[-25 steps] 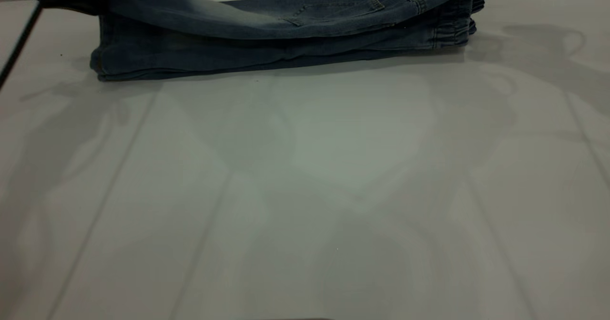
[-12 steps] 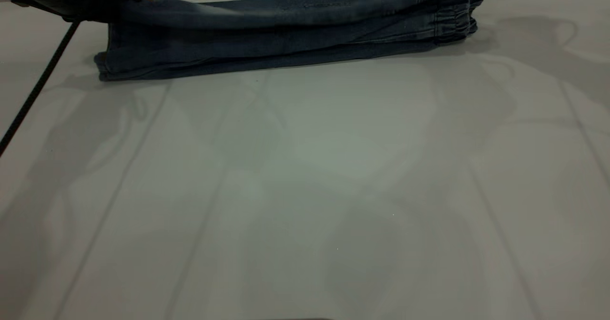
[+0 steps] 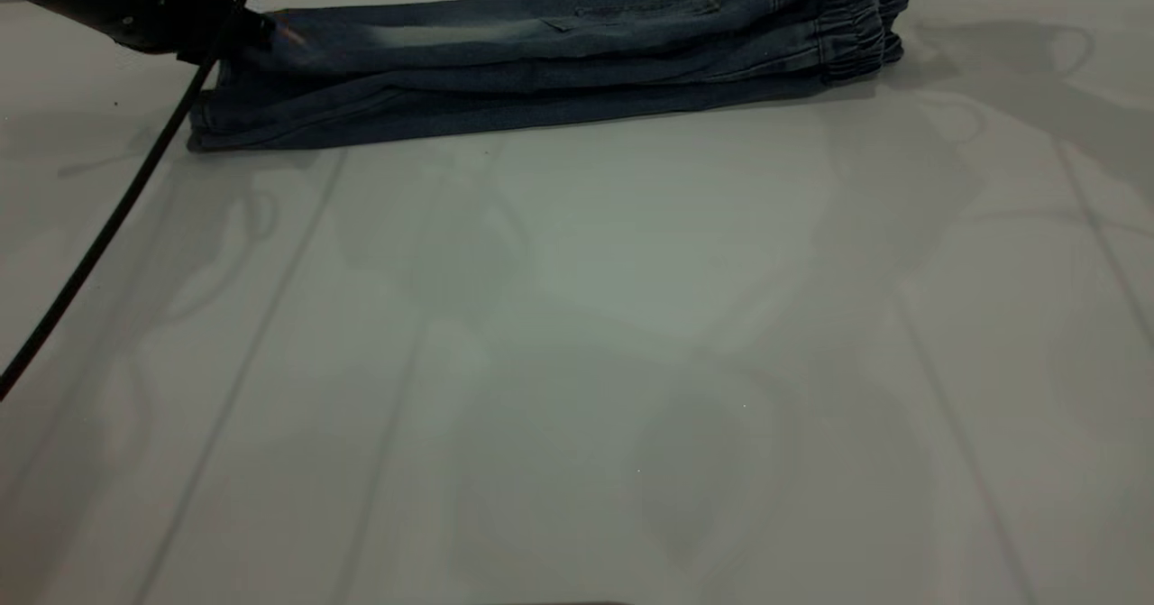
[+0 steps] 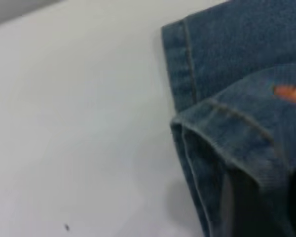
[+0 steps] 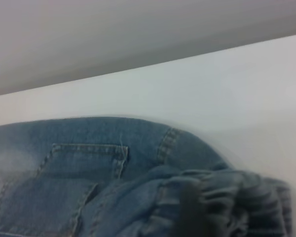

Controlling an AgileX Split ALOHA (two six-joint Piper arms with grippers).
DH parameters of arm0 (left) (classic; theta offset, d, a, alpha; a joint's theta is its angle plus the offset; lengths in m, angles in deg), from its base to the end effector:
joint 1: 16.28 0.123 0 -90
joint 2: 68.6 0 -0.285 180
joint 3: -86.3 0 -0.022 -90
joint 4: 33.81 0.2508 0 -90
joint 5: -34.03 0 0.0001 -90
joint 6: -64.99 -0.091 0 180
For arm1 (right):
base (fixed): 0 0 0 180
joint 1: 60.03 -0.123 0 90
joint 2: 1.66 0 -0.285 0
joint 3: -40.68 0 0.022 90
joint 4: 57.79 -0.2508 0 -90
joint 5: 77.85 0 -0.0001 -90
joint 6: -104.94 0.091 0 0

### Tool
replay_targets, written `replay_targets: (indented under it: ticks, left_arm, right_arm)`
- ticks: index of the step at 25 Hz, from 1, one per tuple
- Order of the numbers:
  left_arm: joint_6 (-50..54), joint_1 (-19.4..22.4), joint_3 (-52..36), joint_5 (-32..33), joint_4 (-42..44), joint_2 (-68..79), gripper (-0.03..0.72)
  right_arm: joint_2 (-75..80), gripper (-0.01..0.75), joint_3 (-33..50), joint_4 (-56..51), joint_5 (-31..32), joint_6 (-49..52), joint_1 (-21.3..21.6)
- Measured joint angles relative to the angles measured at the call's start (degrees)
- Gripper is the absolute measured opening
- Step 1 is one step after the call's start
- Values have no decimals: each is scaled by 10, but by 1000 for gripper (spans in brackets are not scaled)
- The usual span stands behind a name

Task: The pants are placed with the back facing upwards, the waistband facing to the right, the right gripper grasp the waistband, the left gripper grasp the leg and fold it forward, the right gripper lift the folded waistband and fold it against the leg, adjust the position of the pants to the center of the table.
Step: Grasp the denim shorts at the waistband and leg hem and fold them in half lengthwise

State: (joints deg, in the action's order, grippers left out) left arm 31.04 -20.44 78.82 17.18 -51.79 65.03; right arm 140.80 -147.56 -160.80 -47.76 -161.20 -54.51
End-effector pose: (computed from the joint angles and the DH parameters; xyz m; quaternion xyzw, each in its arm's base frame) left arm 0.4448 -0.0242 0.0958 0.1401 0.8754 0.0898 0.4539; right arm 0.4867 -0.0023 0.0900 0.0718 0.8695 0.2743 0.4043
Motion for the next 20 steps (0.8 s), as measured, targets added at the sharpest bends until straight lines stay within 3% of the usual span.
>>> replay_targets:
  ticks: [3, 5, 9, 13, 15, 20]
  left_arm:
    - [-12, 0, 4, -30, 2, -2, 372]
    - [-10, 0, 10, -23, -10, -12, 428]
    - [-4, 0, 28, 96, -46, -55, 462]
    - [11, 0, 37, 281, -49, -83, 466]
    - [13, 0, 38, 341, -48, -83, 466]
    - [14, 0, 38, 335, -45, -74, 466]
  right_arm:
    - [0, 633, -1, 0, 0, 7, 1]
    - [-1, 662, -4, 0, 0, 19, 1]
    - [-24, 647, -12, 3, 17, 41, 3]
    - [-52, 589, -18, 60, 101, 101, 9]
    - [-53, 572, -18, 98, 147, 132, 9]
    - [-53, 563, -18, 191, 228, 191, -3]
